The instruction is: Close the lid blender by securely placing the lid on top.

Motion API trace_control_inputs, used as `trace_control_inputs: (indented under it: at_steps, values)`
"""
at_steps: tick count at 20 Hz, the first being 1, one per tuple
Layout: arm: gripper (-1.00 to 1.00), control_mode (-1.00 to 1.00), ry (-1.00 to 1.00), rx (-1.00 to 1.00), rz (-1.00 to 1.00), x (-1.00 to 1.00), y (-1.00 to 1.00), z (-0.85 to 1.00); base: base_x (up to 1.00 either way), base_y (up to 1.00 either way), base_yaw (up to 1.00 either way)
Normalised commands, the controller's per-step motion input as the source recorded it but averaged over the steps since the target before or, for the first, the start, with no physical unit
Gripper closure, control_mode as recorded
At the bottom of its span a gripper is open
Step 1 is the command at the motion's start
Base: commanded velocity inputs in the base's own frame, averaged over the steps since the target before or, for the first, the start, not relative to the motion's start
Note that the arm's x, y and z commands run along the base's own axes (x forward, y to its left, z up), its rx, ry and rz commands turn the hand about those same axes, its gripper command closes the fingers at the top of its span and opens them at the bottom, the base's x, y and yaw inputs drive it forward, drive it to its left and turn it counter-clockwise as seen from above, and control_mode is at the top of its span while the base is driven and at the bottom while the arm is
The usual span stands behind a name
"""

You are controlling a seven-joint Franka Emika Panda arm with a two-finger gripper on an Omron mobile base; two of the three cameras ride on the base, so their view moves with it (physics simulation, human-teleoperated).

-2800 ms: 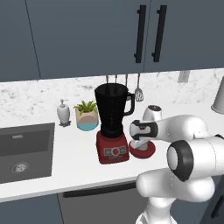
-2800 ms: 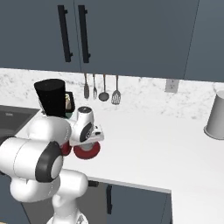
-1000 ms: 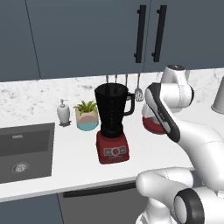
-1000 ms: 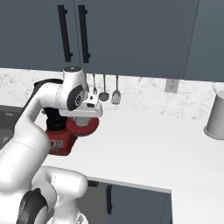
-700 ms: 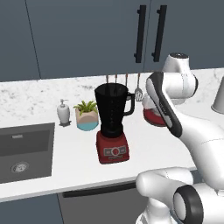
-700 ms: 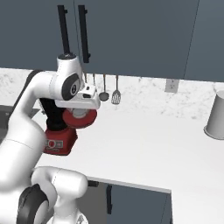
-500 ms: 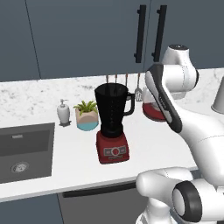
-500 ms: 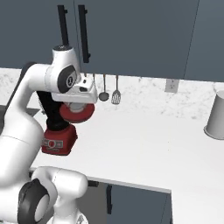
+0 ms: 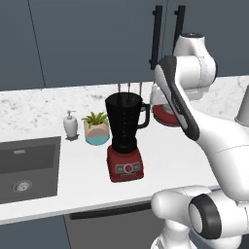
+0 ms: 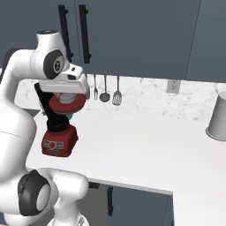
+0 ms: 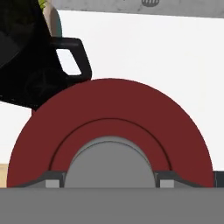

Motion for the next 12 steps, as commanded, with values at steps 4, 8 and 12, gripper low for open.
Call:
trace_control_inputs:
  at_steps: [4, 8, 12]
  values:
    - [1.00, -1.00, 0.00, -0.08, 0.00, -0.10, 0.33, 0.47, 0.00, 0.00, 0.00]
    - [1.00, -1.00, 0.00, -0.10, 0.00, -0.03, 0.58, 0.37, 0.00, 0.00, 0.00]
    - [1.00, -1.00, 0.00, -0.05, -0.01, 0.00, 0.51, 0.25, 0.00, 0.00, 0.00]
